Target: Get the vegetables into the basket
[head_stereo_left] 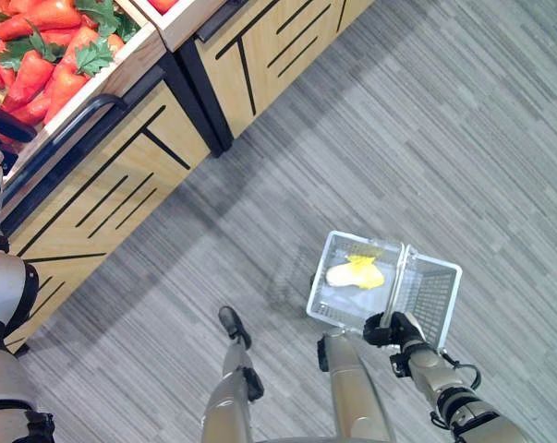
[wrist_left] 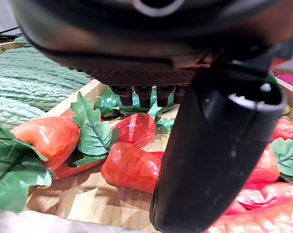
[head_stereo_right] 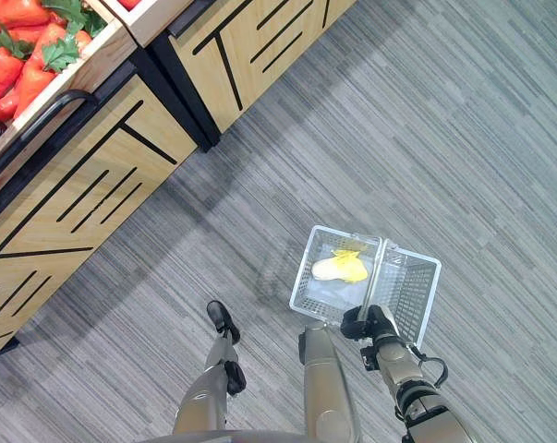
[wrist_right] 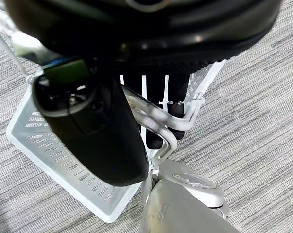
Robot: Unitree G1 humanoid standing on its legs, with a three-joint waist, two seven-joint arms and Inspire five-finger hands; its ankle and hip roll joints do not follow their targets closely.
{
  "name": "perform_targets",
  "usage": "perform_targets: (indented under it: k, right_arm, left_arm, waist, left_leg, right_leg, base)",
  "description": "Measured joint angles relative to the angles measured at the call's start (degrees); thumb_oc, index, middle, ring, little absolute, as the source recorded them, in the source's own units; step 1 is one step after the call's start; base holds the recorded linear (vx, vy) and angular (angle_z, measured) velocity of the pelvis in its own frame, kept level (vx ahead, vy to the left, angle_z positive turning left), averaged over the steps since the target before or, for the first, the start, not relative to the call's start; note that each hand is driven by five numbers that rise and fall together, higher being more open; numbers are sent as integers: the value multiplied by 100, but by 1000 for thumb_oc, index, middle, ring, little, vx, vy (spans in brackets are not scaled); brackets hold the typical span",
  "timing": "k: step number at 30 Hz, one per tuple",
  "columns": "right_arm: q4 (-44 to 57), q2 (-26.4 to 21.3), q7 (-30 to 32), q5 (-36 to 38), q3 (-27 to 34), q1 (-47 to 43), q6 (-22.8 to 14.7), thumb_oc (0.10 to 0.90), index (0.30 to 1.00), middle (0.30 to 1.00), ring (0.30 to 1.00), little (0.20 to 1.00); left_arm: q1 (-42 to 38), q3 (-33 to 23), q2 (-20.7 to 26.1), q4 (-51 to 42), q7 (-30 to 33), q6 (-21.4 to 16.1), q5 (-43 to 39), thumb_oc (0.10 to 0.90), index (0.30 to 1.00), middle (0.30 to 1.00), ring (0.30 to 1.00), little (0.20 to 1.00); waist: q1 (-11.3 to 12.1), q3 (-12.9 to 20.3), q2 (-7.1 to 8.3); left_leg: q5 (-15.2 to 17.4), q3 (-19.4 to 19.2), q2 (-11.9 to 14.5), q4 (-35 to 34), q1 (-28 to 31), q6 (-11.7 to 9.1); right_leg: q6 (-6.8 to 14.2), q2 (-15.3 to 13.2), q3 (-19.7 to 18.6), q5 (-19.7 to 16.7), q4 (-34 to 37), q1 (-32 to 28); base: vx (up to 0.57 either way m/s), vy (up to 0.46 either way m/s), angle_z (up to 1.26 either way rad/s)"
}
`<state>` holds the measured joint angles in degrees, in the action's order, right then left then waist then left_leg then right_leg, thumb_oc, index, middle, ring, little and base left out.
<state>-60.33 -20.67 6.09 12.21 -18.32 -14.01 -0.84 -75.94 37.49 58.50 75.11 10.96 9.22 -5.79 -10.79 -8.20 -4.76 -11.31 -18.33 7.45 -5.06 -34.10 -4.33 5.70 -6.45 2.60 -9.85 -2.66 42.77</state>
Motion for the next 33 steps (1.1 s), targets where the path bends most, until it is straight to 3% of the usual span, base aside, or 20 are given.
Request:
perform_targets:
  k: [2,3,25,30,33]
  right_arm:
    - [0,0,-1,0,0,0,0,400,300,300,300,300]
    - [0,0,-2,0,0,0,0,400,300,300,300,300]
    - [71,-33,-18,11,-27,-62,7,400,300,300,300,300]
    - [-6,-42,-124,-9,-99,-108,104,400,300,300,300,300]
    - [-195,-40,-212,-30,-208,-82,287,400,300,300,300,300]
  left_arm:
    - [0,-3,0,-1,0,0,-2,576,547,547,547,547]
    - [0,-2,0,-1,-5,6,-12,400,300,300,300,300]
    - [2,10,74,-152,62,-29,65,400,300,300,300,300]
    - [138,3,43,-582,93,-22,55,400,300,300,300,300]
    - [468,13,-178,-762,-39,-7,9,400,300,300,300,300]
  waist:
    - [-1,-1,-1]
    - [-2,-2,-1]
    - [-45,-142,0]
    - [-10,-154,7]
    - [20,-158,12]
  left_leg:
    - [0,5,0,0,0,0]
    - [0,8,0,0,-1,0]
    - [-12,85,-2,3,31,5]
    - [-12,123,-24,2,271,4]
    - [-12,188,-23,2,801,4]
  right_leg:
    - [0,-1,2,0,0,0]
    - [0,0,2,0,0,0]
    - [-5,-27,134,4,-63,-28]
    - [-24,-55,220,26,-72,-288]
    - [-12,-67,330,115,-40,-891]
  base:
    - [0,0,0]
    - [0,0,0]
    - [-9,-4,0]
    - [12,-27,4]
    - [52,-24,10]
